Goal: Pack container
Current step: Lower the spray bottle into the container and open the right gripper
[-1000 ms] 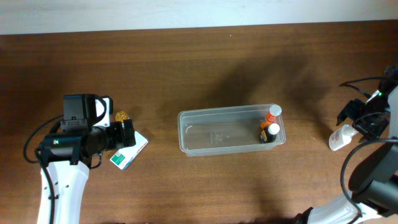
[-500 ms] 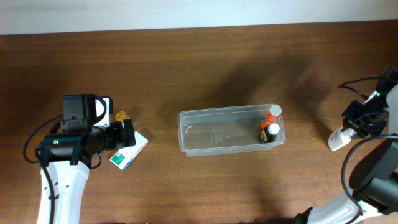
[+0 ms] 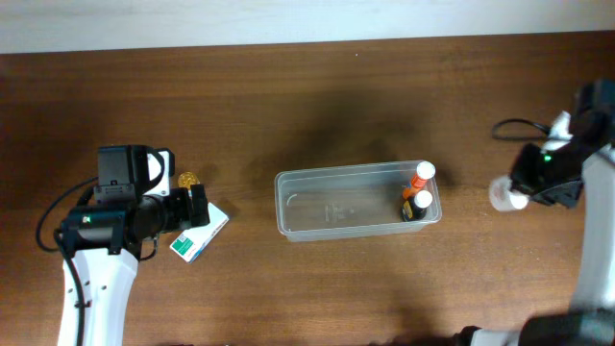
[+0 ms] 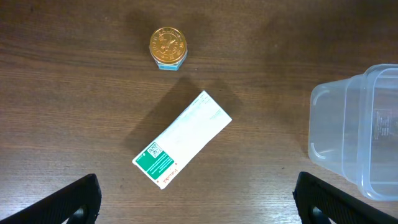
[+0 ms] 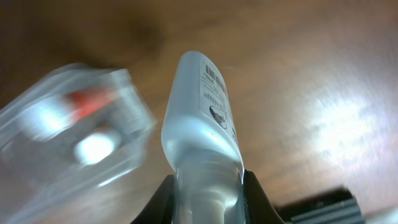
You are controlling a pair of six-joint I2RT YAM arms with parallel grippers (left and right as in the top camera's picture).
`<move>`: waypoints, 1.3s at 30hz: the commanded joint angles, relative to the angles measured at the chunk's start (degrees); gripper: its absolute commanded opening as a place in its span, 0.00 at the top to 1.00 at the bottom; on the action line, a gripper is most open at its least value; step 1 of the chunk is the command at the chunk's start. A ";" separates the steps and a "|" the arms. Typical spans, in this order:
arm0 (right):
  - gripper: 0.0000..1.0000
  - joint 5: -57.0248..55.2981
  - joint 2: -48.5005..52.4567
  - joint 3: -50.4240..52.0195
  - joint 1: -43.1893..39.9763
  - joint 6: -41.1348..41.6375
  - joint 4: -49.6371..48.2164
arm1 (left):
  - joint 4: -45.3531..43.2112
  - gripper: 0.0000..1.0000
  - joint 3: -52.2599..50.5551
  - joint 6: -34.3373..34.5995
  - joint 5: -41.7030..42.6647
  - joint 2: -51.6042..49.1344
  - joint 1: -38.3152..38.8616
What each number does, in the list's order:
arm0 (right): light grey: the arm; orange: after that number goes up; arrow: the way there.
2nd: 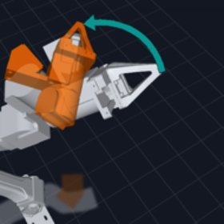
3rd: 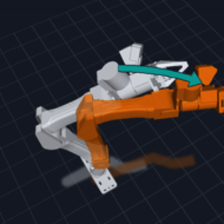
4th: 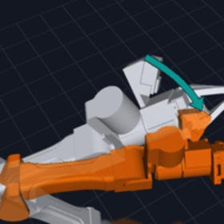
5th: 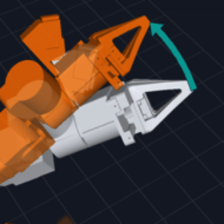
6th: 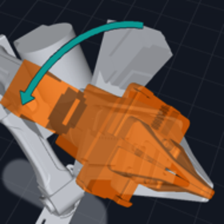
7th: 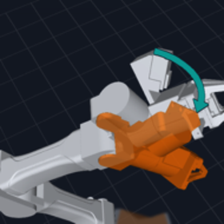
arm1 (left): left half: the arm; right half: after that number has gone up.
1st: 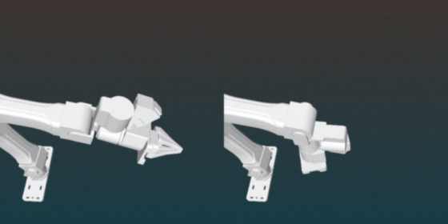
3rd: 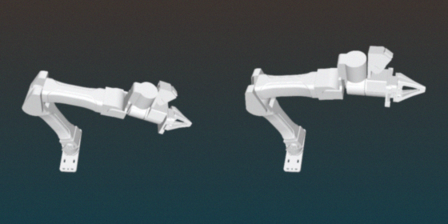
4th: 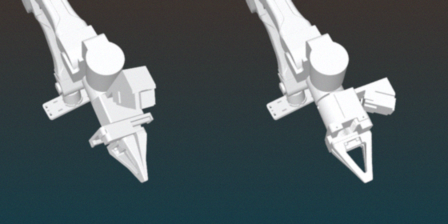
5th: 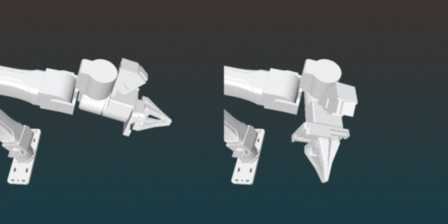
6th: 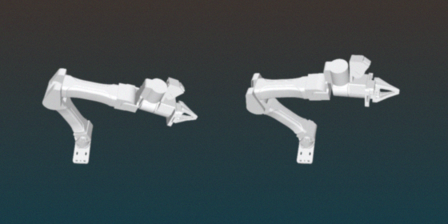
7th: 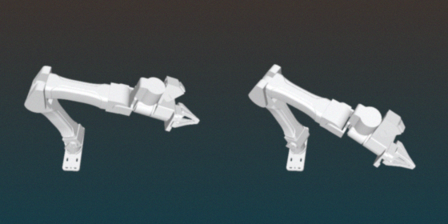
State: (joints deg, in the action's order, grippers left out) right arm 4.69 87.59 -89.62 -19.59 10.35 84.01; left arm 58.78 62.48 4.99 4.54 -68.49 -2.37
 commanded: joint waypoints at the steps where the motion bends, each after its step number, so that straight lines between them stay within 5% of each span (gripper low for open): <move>1: 0.83 1.42 -8.15 -4.55 10.25 -1.29 1.31 | 0.02 0.00 1.05 -0.70 0.63 -0.02 0.09; 12: 0.79 0.92 -5.46 -5.62 29.75 4.00 -1.46 | 0.02 0.00 1.05 -0.70 0.63 -0.02 0.09; 39: 0.80 -0.85 19.82 -5.42 30.47 6.64 -7.98 | 0.04 0.01 1.05 -0.72 0.63 -0.02 0.09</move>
State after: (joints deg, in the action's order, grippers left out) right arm 5.91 104.81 -94.83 10.55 16.53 76.42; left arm 58.76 62.50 4.99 4.54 -68.49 -2.37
